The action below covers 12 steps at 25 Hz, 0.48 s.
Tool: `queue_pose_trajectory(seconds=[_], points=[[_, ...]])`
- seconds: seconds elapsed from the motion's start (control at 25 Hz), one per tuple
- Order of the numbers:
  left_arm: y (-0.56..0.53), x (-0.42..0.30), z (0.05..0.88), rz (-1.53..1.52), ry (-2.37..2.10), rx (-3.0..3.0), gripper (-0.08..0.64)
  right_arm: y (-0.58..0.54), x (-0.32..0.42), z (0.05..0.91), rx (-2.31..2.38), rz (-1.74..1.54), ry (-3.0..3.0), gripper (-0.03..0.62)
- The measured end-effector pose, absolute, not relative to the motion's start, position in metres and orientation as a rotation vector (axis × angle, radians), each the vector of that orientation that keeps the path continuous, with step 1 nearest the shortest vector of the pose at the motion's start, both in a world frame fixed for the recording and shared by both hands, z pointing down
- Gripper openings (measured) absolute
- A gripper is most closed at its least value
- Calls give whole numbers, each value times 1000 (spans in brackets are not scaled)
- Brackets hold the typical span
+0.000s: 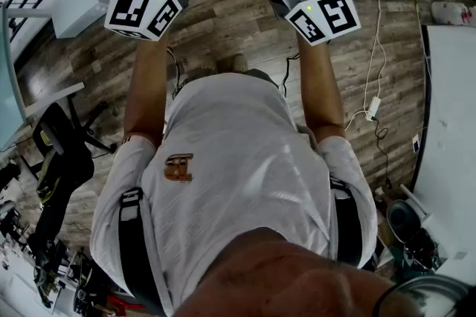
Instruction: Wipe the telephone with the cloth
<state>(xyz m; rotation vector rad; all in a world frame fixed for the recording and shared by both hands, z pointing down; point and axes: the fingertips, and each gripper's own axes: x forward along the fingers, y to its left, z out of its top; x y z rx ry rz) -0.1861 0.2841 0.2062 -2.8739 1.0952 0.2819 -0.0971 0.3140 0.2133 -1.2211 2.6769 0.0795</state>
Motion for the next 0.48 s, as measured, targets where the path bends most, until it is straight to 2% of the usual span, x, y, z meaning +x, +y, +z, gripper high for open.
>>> queue_pose_trajectory(seconds=[0.48], points=[[289,-162,210,261,1138,-2862,17,319,-66,216,-1195,43,2663,60]])
